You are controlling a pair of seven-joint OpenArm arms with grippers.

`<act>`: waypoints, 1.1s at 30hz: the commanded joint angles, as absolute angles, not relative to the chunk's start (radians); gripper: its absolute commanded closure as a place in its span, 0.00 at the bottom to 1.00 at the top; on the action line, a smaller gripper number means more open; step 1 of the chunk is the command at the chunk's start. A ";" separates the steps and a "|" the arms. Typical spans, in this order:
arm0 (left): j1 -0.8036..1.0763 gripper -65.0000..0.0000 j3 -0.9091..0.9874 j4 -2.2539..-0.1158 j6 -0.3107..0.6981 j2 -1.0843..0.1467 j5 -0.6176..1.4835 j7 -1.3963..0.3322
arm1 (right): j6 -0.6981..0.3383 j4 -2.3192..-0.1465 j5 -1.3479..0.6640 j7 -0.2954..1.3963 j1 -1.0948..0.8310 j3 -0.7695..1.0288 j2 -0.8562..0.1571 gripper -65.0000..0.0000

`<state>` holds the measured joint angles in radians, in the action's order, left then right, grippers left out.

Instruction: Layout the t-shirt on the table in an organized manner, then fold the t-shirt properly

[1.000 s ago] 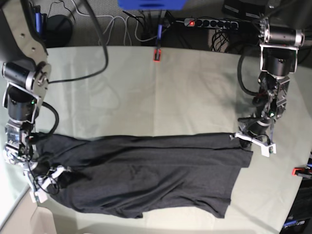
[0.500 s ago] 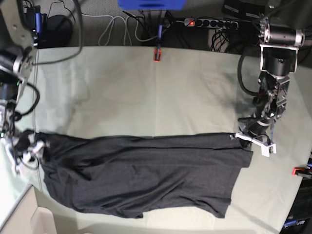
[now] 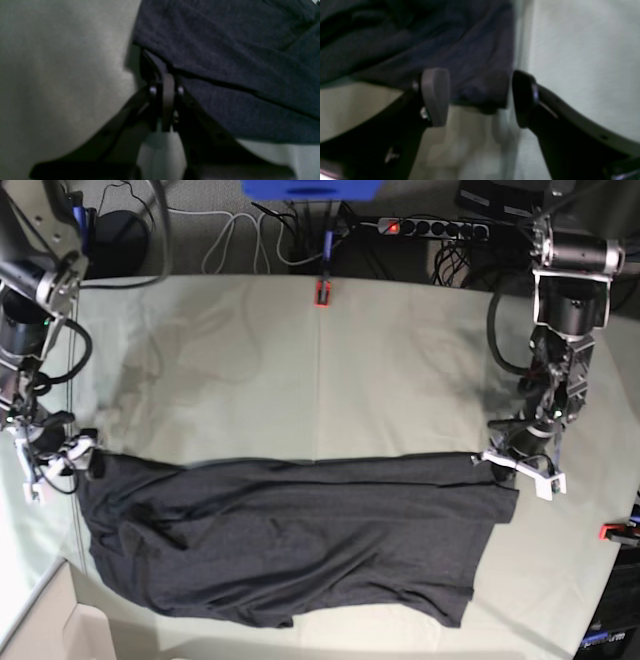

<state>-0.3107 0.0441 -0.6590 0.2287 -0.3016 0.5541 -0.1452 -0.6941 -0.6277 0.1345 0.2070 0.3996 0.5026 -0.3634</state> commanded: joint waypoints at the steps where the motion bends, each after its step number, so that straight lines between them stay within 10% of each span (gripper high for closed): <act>1: -0.326 1.00 0.048 -0.671 0.232 -0.315 0.559 -0.124 | -0.670 -0.639 0.116 0.180 0.410 0.504 -0.387 0.39; 8: -0.321 1.00 0.048 -0.671 0.232 -0.317 0.559 -0.124 | -0.648 -0.636 0.119 0.082 0.375 0.498 -0.361 0.49; 18: -0.326 1.00 0.048 -0.671 0.232 -0.317 0.559 -0.124 | -0.645 -0.636 0.114 0.079 0.375 0.506 -0.363 1.00; 33: -0.275 1.00 0.053 -0.796 0.232 -0.390 0.570 -0.182 | -0.651 -0.846 0.033 0.091 0.199 0.507 -0.394 1.00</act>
<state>-0.2569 0.0452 -0.7849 0.2333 -0.3687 0.5652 -0.2081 -0.6506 -0.8322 0.0460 0.1162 0.1791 0.5022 -0.3676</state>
